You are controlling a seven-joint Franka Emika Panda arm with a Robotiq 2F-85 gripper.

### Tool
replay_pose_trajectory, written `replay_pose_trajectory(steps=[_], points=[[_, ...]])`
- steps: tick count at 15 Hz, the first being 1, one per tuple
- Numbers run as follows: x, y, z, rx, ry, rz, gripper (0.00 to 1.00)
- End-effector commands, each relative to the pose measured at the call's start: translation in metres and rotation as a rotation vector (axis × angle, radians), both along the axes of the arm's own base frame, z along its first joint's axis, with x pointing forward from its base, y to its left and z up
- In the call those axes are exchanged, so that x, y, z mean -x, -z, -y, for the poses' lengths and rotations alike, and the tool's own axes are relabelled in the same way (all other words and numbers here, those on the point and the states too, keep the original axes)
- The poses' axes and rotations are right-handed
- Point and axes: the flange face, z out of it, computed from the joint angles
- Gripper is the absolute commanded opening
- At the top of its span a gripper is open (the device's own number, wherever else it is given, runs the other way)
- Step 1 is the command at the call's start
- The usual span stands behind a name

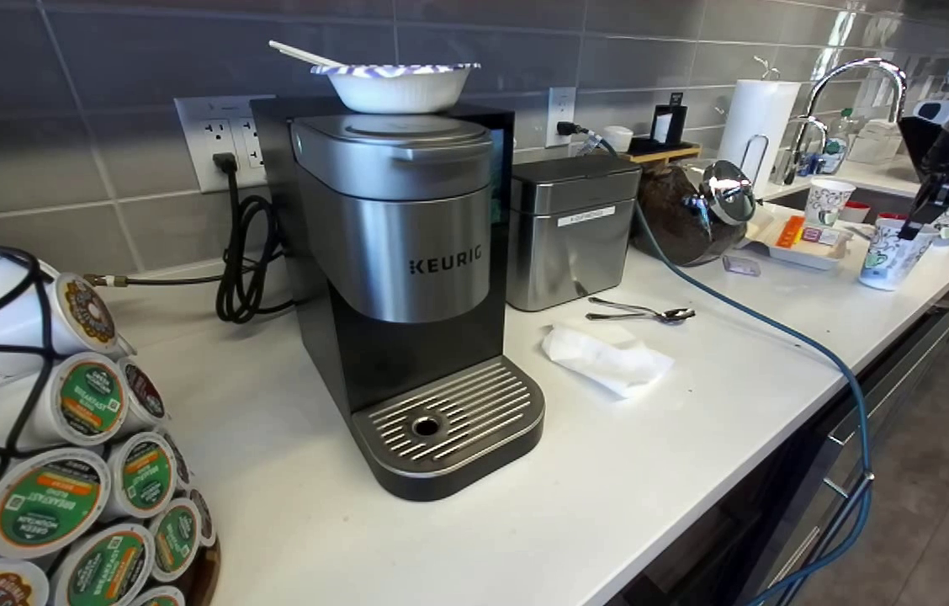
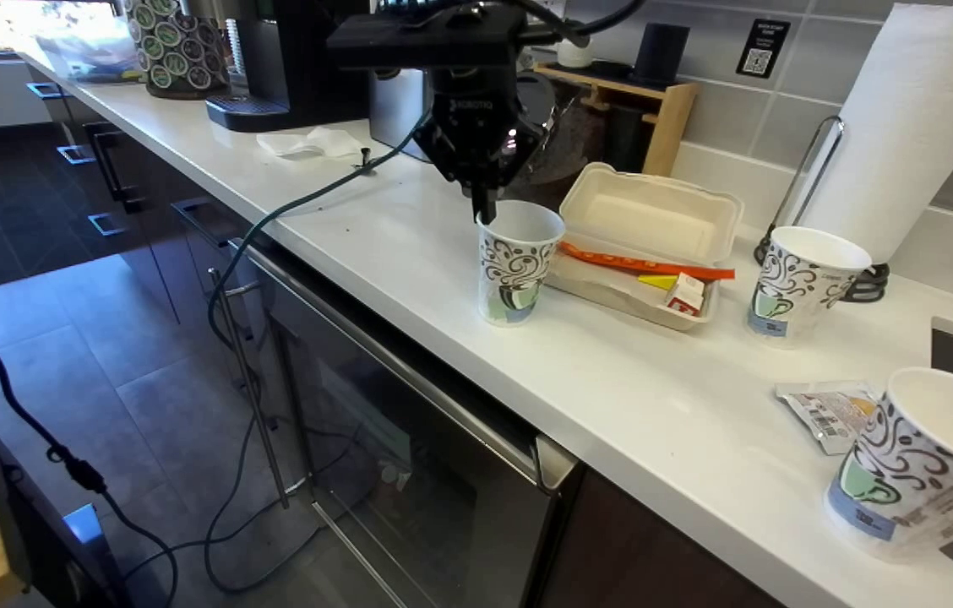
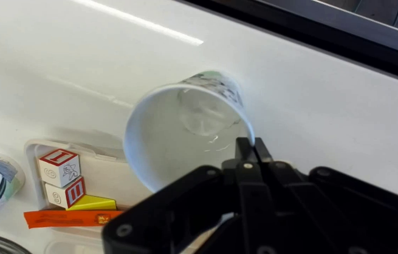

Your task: Remove the silver spoons from the food pack then move the coffee cup to the left.

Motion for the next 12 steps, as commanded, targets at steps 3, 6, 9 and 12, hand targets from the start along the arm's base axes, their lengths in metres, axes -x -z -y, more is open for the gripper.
replay_pose_trajectory(steps=[3, 6, 9, 12], points=[[-0.006, -0.028, -0.031, 0.012, -0.081, -0.058, 0.01], [-0.016, -0.056, -0.072, 0.092, -0.196, -0.076, 0.01], [-0.037, -0.083, -0.130, 0.173, -0.338, -0.070, 0.01], [-0.050, -0.111, -0.203, 0.200, -0.519, -0.053, 0.01]])
